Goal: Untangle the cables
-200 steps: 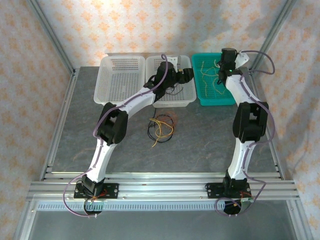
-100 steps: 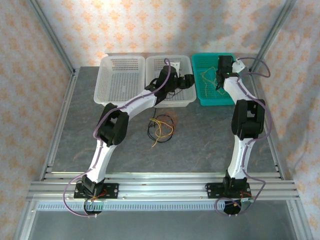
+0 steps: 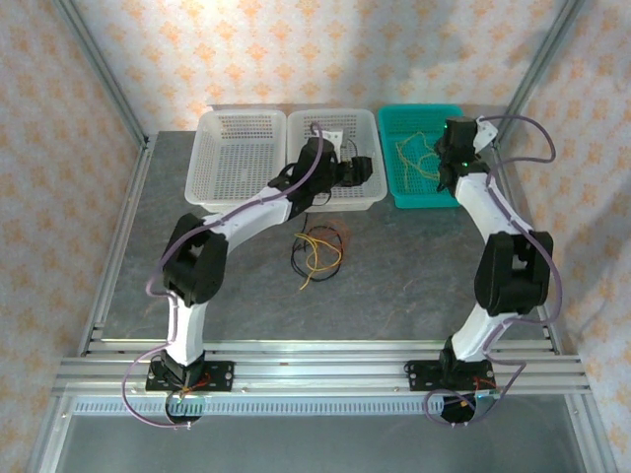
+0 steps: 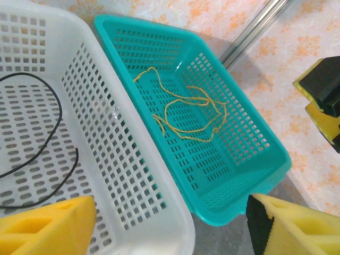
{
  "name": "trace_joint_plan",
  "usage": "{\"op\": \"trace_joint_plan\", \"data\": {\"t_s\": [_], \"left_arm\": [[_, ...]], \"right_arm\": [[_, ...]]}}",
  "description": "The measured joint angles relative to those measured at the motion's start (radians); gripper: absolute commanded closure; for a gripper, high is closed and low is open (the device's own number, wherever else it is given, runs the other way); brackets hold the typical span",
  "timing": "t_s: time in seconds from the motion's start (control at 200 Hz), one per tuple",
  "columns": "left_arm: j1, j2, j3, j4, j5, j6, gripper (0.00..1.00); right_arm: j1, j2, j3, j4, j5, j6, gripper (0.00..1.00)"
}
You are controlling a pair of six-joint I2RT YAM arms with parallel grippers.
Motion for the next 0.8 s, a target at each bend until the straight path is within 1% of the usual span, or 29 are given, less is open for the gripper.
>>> {"op": "trace_joint_plan", "data": {"t_s": [0.09,0.31,0.521,0.801], "left_arm": [[-0.005,-0.082,-0.087,0.013,-0.007,0.0,0.24],[-0.01,-0.28,-0.342,0.056,-0.017,-0.013,0.24],[-0.01,-0.401,-0.537,0.087,-0.042,-0.061,0.24],[-0.01,-0.547,-0.746,0.132,-0.089,-0.142,0.24]], "right_arm": [[0.032,-0.06,-0.075,0.029,-0.023,-0.032,0.46],[0.152,-0.182,-0.248,0.09,-0.108,-0.098,0.46],[0.287,-0.281,-0.361,0.119,-0.122,-0.175,0.46],[0.436,-0.379,-0.476,0.142,-0.122,-0.214,0.46]]}}
